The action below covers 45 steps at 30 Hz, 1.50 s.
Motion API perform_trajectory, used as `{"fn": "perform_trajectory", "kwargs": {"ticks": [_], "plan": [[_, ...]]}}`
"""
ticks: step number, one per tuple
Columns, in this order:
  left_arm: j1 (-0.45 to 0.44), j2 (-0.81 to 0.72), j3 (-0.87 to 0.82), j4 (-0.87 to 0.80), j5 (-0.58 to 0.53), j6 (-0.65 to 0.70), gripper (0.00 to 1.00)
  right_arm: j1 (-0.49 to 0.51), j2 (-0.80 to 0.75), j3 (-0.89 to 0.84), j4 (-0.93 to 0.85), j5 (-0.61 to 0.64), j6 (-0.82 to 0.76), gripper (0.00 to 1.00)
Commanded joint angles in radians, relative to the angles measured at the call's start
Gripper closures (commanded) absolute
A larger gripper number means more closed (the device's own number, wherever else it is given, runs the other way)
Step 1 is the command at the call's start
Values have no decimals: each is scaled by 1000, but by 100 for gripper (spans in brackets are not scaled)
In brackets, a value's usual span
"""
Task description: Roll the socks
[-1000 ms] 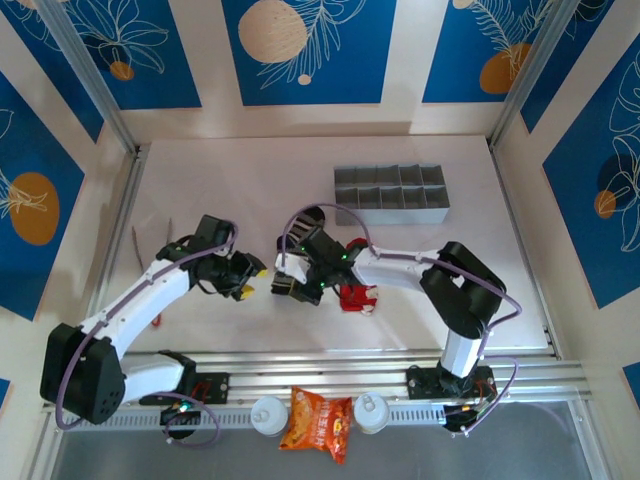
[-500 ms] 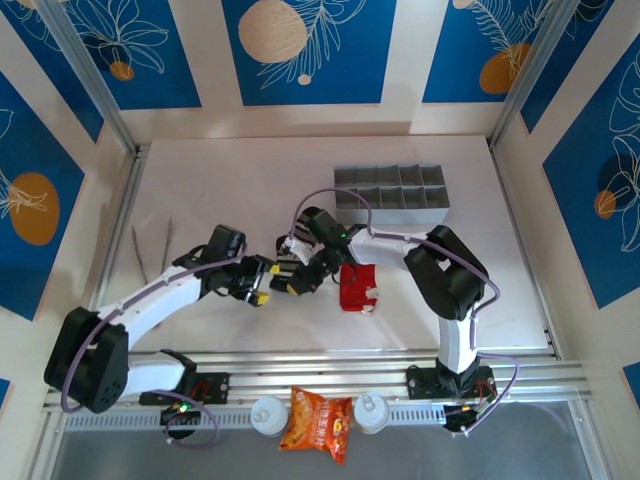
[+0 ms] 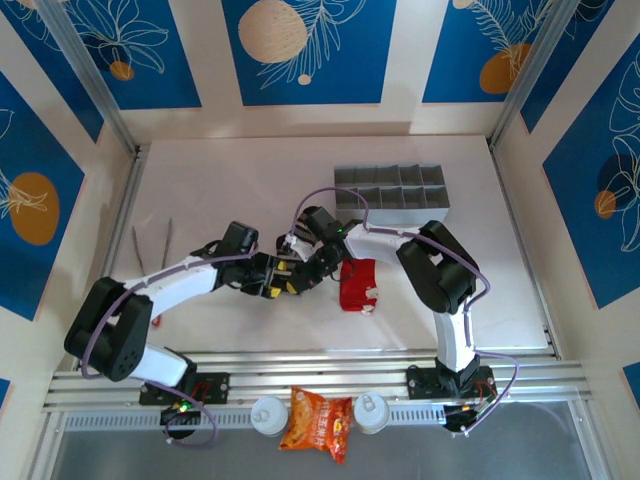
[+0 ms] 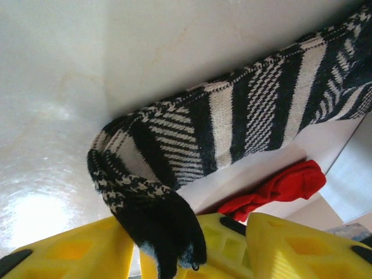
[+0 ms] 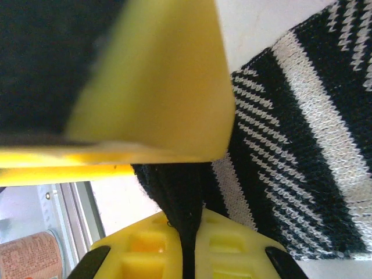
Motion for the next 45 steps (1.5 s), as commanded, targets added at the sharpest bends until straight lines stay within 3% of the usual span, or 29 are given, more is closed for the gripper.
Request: {"fn": "perform_trajectory", "kwargs": {"ticks": [1, 7, 14, 20, 25, 30, 34, 45], "plan": [[-9, 16, 24, -7, -21, -18, 51, -8, 18, 20, -34, -8, 18, 100], [-9, 86, 23, 16, -37, -16, 65, -9, 20, 24, -34, 15, 20, 95], [-7, 146, 44, -58, -49, 3, 77, -1, -48, -23, 20, 100, -10, 64], [-4, 182, 76, -116, -41, 31, 79, -10, -213, -164, 165, 202, -35, 48], [-5, 203, 111, -145, -38, 57, 79, -10, -323, -283, 270, 231, -15, 46], [-4, 223, 170, -236, -39, 101, 79, 116, -452, -470, 475, 437, -201, 46], [-7, 236, 214, -305, -45, 135, 78, 165, -421, -452, 464, 597, -283, 46], [-7, 271, 264, -335, -40, 147, 78, 144, -294, -320, 410, 568, -230, 47]]}}
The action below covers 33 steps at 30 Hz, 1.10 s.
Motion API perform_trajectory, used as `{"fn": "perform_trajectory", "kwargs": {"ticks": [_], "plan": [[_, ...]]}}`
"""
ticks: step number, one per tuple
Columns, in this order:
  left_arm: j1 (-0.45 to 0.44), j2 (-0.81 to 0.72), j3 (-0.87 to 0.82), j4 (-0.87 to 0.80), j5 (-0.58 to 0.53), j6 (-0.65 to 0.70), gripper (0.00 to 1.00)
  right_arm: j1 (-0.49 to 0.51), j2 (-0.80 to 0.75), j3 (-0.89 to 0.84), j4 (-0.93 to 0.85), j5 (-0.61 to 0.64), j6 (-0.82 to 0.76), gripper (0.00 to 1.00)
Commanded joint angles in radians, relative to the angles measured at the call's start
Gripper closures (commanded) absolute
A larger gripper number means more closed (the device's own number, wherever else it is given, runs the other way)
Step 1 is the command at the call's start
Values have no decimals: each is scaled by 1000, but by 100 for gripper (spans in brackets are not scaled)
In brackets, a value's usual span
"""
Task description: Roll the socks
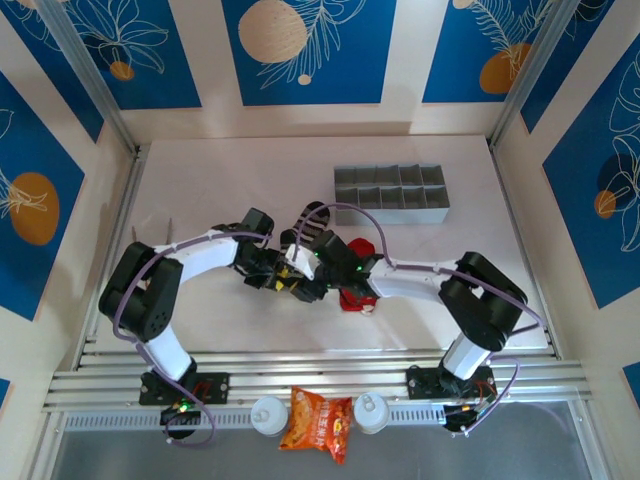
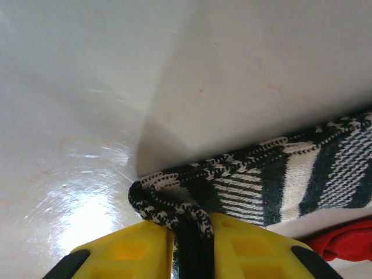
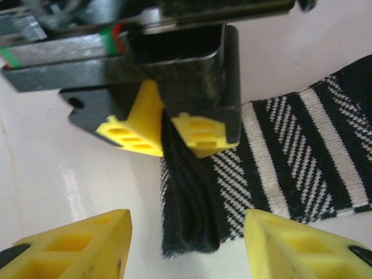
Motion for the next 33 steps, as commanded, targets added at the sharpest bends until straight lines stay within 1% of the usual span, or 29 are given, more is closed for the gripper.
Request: {"fn": "perform_trajectory", "kwargs": {"ticks": [1, 6, 10, 13, 15, 18, 22, 27, 33], "plan": [[-4, 20, 19, -52, -16, 14, 78, -10, 39, 41, -17, -8, 24, 47], [-4, 25, 18, -39, -9, 15, 78, -26, 79, 71, -41, -39, 62, 50], [-3, 24, 17, -34, -9, 15, 78, -40, 98, 92, -50, -56, 90, 56], [-3, 26, 17, -30, -7, 16, 78, -47, 113, 109, -69, -64, 107, 57], [-3, 28, 19, -32, -6, 19, 78, -47, 113, 110, -70, -69, 115, 56], [-4, 32, 22, -35, -7, 24, 78, -50, 101, 93, -60, -88, 134, 50], [-3, 40, 32, -48, -10, 30, 79, -75, 39, 15, 38, -168, 177, 44], [-2, 48, 53, -81, -21, 41, 79, -94, 44, 14, 28, -236, 151, 43], [-2, 55, 65, -88, -19, 44, 79, -108, 99, 81, -10, -268, 139, 45]]}}
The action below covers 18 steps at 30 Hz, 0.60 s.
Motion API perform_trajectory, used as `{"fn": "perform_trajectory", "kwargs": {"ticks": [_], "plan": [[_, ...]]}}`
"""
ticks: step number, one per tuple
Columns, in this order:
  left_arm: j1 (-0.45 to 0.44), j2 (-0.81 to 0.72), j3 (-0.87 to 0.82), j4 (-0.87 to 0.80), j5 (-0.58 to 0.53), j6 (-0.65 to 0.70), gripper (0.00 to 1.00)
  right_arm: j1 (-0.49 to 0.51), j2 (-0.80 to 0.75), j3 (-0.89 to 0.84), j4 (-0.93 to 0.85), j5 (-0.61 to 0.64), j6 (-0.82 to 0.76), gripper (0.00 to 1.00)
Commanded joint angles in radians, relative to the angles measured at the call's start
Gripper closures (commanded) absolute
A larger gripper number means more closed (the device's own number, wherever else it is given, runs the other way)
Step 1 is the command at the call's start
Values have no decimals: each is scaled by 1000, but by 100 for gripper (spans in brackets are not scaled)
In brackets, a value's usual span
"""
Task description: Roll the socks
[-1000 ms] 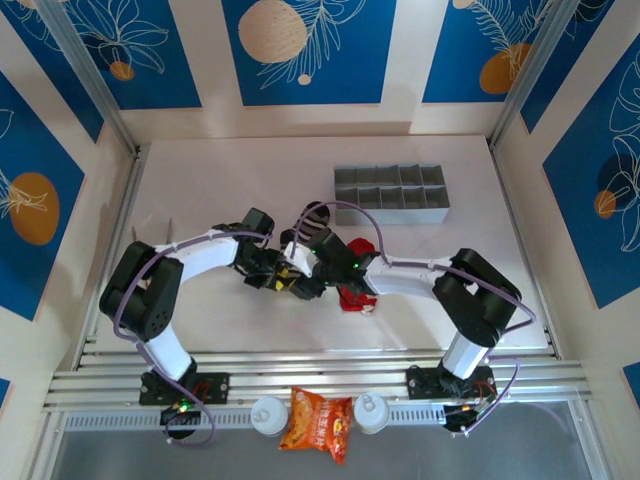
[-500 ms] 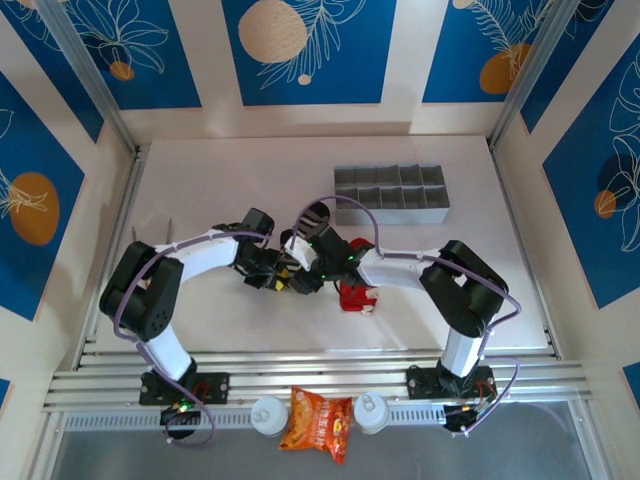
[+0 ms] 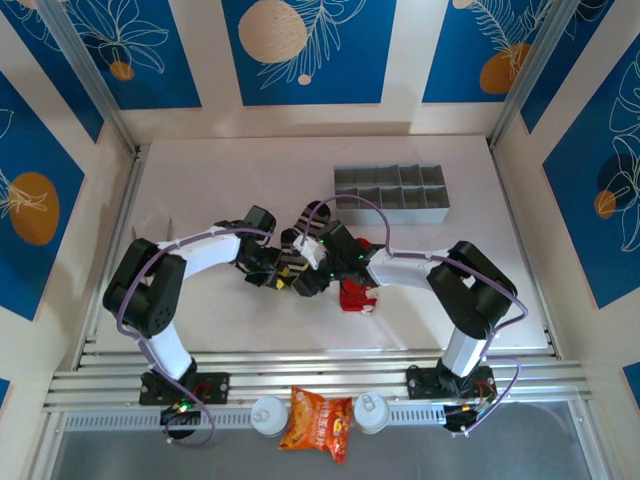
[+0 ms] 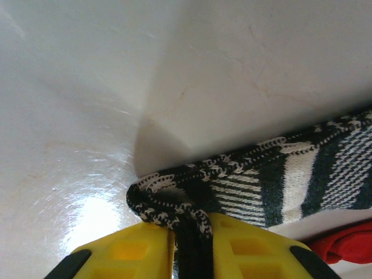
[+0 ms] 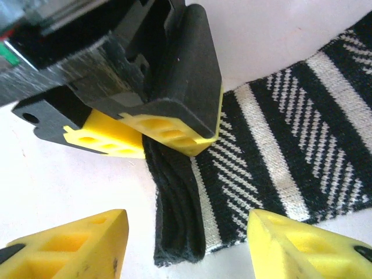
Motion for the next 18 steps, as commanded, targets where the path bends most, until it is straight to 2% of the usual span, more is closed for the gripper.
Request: {"fn": "perform_trajectory", "kwargs": {"ticks": [1, 14, 18], "plan": [[-2, 25, 26, -52, -21, 15, 79, -7, 36, 63, -20, -69, -11, 45], [0, 33, 36, -59, -21, 25, 79, -2, 70, 66, -35, -91, 0, 46], [-1, 35, 39, -59, -19, 27, 79, -2, 88, 82, -44, -91, 7, 52]]}}
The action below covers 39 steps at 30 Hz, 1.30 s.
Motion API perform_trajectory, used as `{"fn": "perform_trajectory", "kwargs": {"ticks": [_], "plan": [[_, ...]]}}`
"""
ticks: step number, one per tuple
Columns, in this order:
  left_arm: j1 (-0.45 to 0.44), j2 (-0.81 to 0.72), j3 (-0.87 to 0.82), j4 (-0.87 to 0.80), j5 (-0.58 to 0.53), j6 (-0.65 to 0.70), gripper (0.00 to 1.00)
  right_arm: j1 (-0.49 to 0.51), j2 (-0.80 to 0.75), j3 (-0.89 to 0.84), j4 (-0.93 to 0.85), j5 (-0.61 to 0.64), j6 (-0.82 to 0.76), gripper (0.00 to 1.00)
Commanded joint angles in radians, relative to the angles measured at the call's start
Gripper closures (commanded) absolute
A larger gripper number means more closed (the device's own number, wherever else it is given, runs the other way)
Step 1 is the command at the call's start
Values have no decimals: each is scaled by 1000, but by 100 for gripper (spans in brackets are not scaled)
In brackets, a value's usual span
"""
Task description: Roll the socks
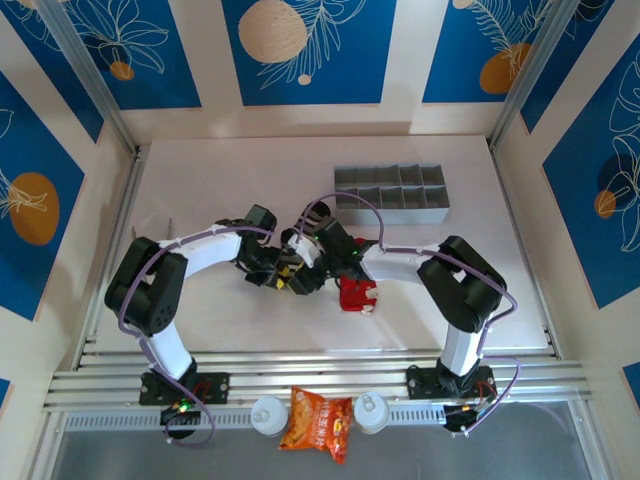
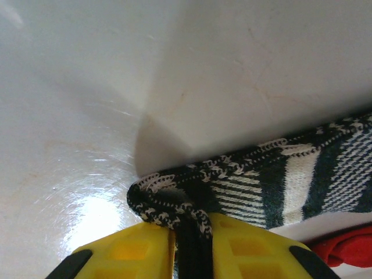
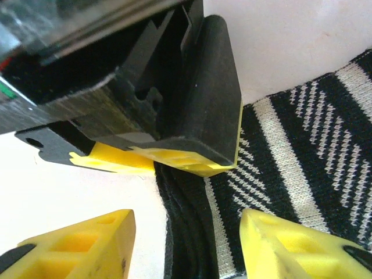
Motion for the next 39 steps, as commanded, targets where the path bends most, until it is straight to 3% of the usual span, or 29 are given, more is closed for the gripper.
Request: {"fn": "perform_trajectory", "kwargs": {"ticks": [1, 6, 9, 13, 17, 20, 23, 30, 39], "plan": [[0, 22, 20, -40, -17, 22, 79, 1, 29, 32, -33, -33, 8, 53], [-1, 19, 22, -39, -17, 23, 79, 1, 48, 46, -44, -18, 28, 65], [-1, 7, 28, -41, -17, 29, 78, -1, 63, 69, -74, -4, 43, 79], [-1, -46, 45, -62, -45, 48, 65, -18, 76, 80, -96, -23, 91, 100], [0, -130, 57, -96, -99, 82, 43, -49, 110, 120, -154, -82, 142, 100], [0, -196, 33, -85, -124, 106, 36, -73, 143, 153, -184, -129, 188, 100], [0, -251, -25, -34, -122, 122, 37, -94, 172, 179, -200, -164, 237, 100], [-7, -282, -196, 185, -61, 71, 54, -108, 229, 241, -286, -189, 269, 100], [-12, -160, -188, 290, -75, 73, 54, -110, 263, 308, -351, -193, 280, 100]]}}
